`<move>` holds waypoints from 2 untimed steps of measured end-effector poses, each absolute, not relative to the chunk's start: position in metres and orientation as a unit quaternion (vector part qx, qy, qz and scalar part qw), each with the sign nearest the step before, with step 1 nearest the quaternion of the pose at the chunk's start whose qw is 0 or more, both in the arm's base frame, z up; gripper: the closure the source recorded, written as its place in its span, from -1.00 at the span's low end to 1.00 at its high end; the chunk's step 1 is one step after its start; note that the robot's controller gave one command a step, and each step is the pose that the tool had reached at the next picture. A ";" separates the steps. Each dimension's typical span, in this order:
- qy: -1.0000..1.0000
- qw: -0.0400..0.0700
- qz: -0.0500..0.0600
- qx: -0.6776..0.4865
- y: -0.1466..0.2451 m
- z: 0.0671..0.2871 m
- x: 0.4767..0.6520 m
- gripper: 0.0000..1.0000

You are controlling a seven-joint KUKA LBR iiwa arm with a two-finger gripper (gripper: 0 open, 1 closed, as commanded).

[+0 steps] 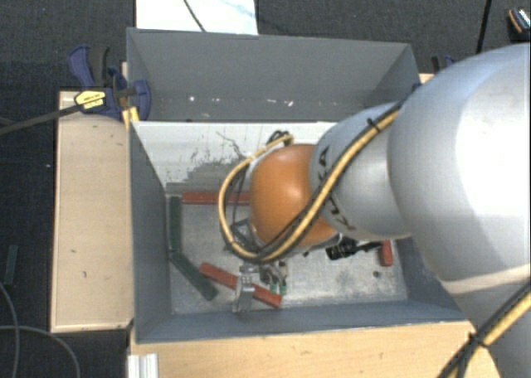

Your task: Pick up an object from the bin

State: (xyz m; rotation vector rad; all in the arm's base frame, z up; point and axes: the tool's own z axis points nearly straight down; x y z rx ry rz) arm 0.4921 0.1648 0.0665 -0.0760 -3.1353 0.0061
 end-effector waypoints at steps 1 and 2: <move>-1.000 0.000 0.000 -0.024 0.169 0.070 0.493 1.00; -1.000 -0.006 -0.002 -0.013 0.177 0.213 0.527 1.00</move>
Offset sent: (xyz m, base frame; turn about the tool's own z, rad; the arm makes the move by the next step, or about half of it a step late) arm 0.0000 0.0000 0.0000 0.0000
